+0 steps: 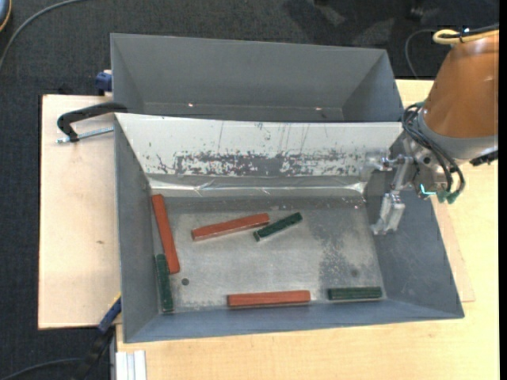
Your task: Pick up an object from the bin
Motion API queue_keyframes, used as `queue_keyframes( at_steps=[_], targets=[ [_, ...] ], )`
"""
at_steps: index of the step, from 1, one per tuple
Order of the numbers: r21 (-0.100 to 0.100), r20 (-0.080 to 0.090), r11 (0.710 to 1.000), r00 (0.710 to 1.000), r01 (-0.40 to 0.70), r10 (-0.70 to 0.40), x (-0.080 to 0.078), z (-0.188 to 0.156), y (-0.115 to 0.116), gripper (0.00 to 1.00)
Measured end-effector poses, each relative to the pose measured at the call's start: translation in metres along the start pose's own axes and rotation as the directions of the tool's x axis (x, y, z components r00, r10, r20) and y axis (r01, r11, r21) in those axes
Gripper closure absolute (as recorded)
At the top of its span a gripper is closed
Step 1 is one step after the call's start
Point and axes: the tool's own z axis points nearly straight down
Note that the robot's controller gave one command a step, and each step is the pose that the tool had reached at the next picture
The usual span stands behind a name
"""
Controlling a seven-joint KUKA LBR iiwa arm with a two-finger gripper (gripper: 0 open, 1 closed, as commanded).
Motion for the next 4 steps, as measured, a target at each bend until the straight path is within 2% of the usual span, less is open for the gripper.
queue_keyframes(
  at_steps=[1,2,3,4],
  targets=[
    [-0.002,0.001,0.986,0.986,0.169,-0.169,-0.026,0.14,0.068,0.0],
    [-0.003,0.012,0.983,0.983,0.182,-0.182,-0.027,0.135,0.176,0.0],
    [0.002,0.011,0.984,0.984,0.176,-0.176,-0.027,0.135,0.17,1.0],
    [0.003,0.022,0.981,0.981,0.193,-0.193,-0.025,-0.031,0.182,1.0]
  ],
)
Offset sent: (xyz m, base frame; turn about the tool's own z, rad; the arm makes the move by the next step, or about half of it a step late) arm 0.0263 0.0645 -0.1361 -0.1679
